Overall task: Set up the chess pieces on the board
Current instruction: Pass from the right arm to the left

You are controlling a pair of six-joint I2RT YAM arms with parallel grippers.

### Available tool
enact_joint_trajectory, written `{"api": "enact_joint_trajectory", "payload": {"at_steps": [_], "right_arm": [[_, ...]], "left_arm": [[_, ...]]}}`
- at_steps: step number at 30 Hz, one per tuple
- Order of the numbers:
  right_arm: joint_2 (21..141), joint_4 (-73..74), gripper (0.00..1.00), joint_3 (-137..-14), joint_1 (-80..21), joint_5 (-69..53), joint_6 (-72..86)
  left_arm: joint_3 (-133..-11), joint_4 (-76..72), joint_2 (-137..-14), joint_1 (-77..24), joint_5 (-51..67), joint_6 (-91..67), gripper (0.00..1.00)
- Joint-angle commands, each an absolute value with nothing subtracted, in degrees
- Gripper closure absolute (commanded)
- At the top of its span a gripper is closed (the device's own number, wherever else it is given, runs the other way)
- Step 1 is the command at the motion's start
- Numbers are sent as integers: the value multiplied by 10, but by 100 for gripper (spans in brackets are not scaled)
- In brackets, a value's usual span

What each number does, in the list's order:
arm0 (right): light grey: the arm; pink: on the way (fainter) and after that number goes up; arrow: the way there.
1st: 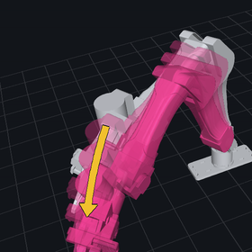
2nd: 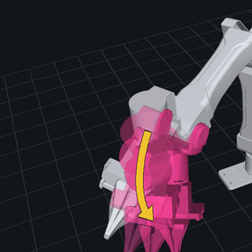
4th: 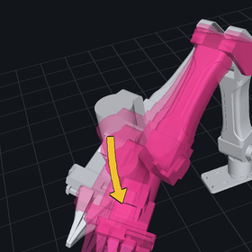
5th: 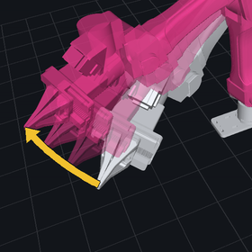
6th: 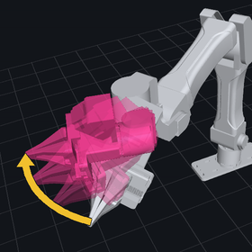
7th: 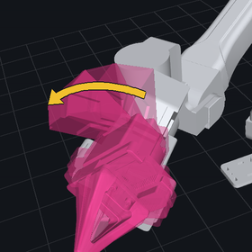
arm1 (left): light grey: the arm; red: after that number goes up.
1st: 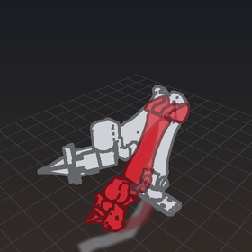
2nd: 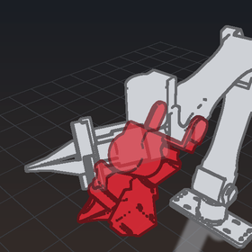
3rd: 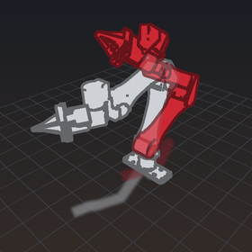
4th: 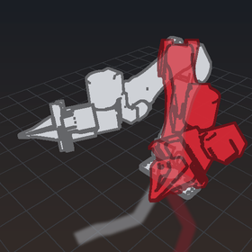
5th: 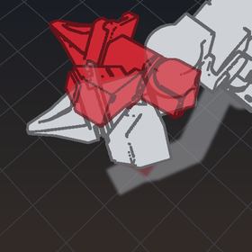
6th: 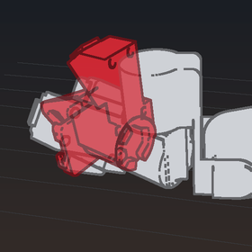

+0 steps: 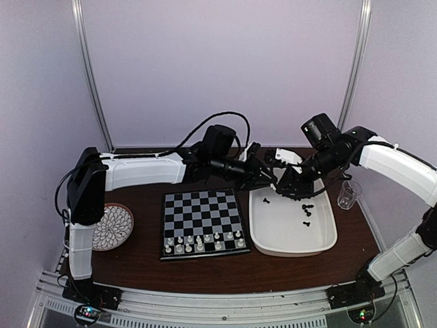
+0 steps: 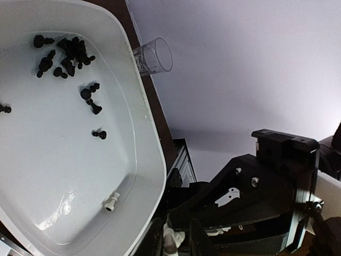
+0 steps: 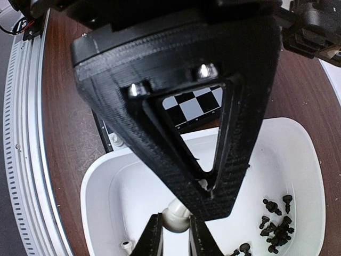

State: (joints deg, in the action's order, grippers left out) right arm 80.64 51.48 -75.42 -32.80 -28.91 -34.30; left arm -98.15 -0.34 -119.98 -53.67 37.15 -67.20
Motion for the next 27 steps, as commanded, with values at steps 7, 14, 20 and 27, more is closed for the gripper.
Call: {"api": "enact_joint_trajectory", "payload": {"at_steps": [7,14,20,27], "right_arm": [[815,495,83,-769,-331,-266,-333],[817,491,83,-770,-332,-266,-330],[808,513,69,-773,-331,-256,-328],[746,567,59,-679,-299,-253,-347]], "left_arm": [[-998,-24,-1205,-541,393,-667,84],[-1007,-4,-1205,-542,390,-651,94],[-1020,38,-1196,-538,374,-613,97],[-1050,242,-1137,-533,298,-426,98]]}}
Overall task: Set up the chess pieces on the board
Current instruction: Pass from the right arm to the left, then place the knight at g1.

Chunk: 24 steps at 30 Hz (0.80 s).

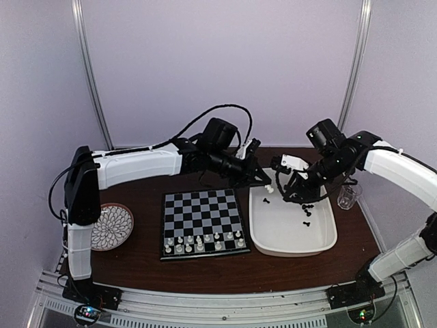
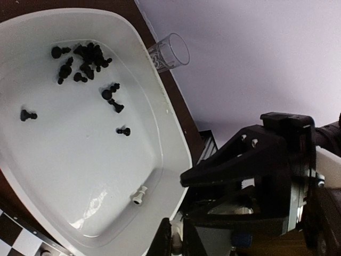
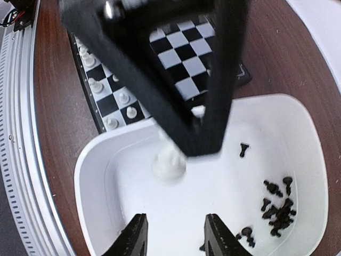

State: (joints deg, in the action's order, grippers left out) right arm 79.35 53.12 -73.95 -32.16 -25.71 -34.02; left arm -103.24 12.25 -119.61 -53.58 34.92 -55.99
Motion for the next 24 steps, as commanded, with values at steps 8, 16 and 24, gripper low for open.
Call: {"api": "enact_joint_trajectory", "payload": {"at_steps": [8,16,24], "right_arm": [[730,487,57,-556,-259,-256,-328],[764,468,57,-548,-241,-253,-325],[768,466,56,-544,-225,-256,-327]], "left_arm": [[-934,321,-1026,-571,192,-251,99],[-870,351,-1022,-613,78,-178,99],[-866,338,-1074,-639,39,-155,99]]}}
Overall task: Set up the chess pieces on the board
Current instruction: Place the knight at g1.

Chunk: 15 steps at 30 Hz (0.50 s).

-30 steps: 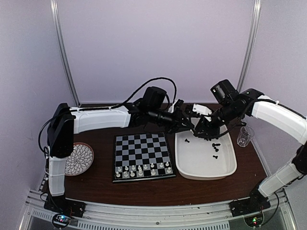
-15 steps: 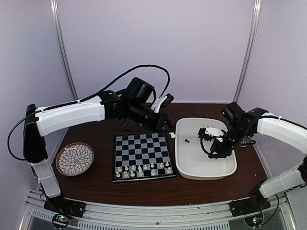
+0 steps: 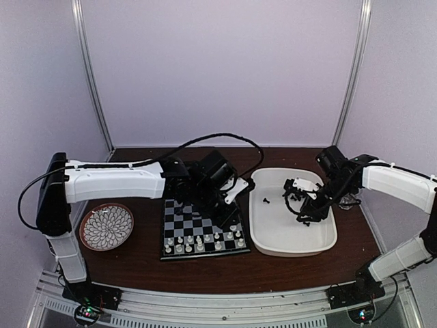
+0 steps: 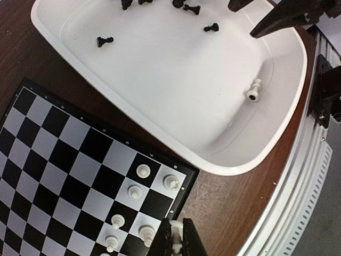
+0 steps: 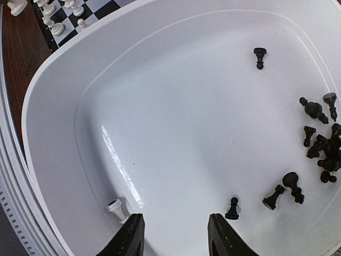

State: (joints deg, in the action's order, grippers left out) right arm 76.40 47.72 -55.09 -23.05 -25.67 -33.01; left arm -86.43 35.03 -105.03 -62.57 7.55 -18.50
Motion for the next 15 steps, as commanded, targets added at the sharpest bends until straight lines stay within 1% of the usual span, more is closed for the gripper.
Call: {"api": "enact_joint_trajectory", "payload": {"at_steps": [1,8,15], "right_arm": [[768,466,55,-544,-224,-256,-327],[766,468,55,-541,-216,-260,-328],[771,468,55,-541,-214,-264,-330]], "left_arm": [[-868,338,-1080,-642,37,-152,99],[-874,352,-1101,-660,-13,-142,99],[-857,343,-1108,-674,-32,-145,99]]}}
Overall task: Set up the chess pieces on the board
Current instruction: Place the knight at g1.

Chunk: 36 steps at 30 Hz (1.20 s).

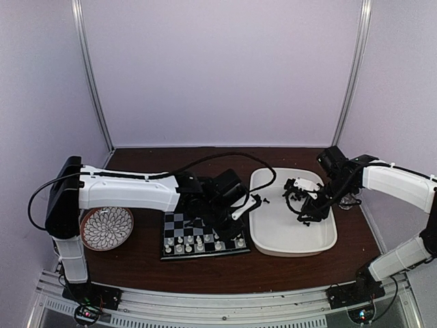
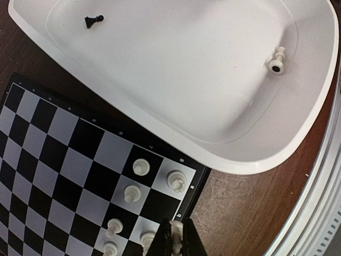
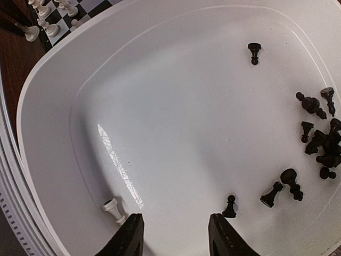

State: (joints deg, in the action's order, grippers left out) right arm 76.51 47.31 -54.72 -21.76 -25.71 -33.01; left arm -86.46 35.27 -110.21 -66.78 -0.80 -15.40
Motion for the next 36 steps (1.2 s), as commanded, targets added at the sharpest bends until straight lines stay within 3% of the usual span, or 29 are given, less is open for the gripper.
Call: {"api": "enact_joint_trajectory", "payload": {"at_steps": [1,36], "right_arm": [[771,468,55,-541,-214,-266,-330],[788,476,54,-546,-214,-282,-333]], "left_arm": [[-852,338,-1108,-674,-32,-147,99],[-799,262,-1148,-670,-38,-174,99]]}}
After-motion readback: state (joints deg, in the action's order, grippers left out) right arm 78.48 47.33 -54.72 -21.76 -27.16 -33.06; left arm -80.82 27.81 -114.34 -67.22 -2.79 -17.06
